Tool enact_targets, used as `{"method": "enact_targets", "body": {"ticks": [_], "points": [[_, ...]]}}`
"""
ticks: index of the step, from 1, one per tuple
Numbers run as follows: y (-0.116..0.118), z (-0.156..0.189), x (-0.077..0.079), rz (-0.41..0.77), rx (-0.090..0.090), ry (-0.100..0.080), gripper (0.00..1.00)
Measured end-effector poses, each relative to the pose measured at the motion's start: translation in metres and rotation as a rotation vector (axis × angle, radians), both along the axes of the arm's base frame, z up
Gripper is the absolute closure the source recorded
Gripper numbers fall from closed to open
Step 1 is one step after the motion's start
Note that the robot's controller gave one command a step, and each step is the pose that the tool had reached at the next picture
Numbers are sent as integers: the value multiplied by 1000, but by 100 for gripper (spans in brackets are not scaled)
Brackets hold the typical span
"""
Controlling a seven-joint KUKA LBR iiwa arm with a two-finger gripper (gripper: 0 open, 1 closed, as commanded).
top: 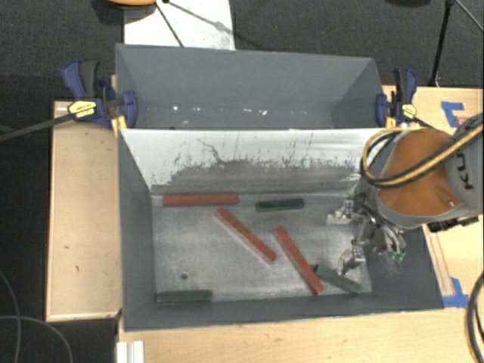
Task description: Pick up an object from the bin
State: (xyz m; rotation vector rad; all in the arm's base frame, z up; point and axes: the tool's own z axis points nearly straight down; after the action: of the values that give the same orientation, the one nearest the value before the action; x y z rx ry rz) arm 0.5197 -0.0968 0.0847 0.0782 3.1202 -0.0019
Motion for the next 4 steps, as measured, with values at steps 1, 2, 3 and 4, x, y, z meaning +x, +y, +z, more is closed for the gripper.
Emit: {"method": "enact_targets", "body": {"ticks": [1, 2, 3, 4], "points": [[-2, -4, -26, -64, 1, 7, 0], [-1, -3, -28, -66, 0, 6, 0], [-10, -10, 6, -103, 5, 17, 0], [23, -2, 15, 0, -1, 19, 0]]}}
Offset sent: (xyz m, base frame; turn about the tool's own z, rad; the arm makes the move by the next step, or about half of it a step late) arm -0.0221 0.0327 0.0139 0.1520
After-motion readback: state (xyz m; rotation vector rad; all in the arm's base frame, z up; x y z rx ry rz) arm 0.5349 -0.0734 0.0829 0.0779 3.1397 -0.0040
